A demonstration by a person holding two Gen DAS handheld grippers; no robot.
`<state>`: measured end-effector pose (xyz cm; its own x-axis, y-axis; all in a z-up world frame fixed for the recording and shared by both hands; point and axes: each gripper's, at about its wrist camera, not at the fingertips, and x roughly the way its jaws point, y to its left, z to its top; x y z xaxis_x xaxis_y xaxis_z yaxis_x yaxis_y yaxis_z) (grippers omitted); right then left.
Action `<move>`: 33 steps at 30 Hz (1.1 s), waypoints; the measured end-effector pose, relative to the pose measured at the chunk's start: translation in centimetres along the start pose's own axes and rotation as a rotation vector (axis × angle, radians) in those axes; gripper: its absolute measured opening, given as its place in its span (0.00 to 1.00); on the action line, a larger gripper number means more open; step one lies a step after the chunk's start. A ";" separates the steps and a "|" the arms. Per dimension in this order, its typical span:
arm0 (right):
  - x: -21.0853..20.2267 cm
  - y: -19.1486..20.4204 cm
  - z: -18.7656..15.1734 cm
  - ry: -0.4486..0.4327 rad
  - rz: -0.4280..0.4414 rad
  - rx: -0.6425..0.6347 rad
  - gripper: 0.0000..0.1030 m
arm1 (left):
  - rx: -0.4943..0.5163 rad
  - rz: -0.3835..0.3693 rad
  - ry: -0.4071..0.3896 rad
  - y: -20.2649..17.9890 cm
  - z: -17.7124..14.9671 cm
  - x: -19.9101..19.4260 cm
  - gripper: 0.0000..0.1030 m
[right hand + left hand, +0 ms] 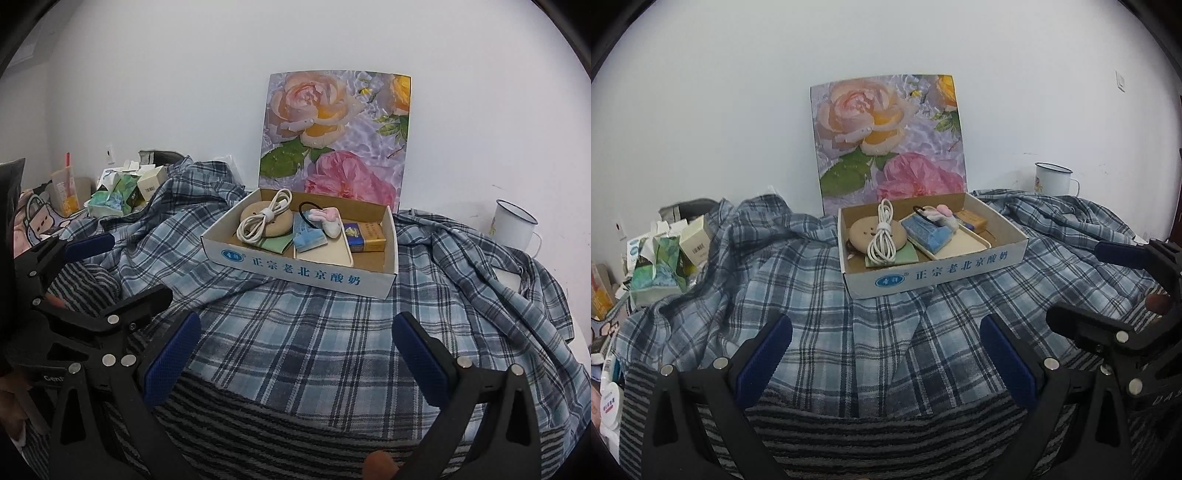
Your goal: Organize soft objects
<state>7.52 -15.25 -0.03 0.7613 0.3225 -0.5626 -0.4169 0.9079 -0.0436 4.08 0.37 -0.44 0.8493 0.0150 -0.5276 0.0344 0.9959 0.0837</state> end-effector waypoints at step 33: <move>0.3 0.1 -0.1 0.017 0.000 0.000 1.00 | -0.016 0.004 0.024 0.3 -0.1 0.4 1.00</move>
<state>7.67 -15.05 -0.27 0.7526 0.3182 -0.5765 -0.4174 0.9077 -0.0438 4.36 0.67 -0.66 0.8363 0.0215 -0.5478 0.0222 0.9971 0.0730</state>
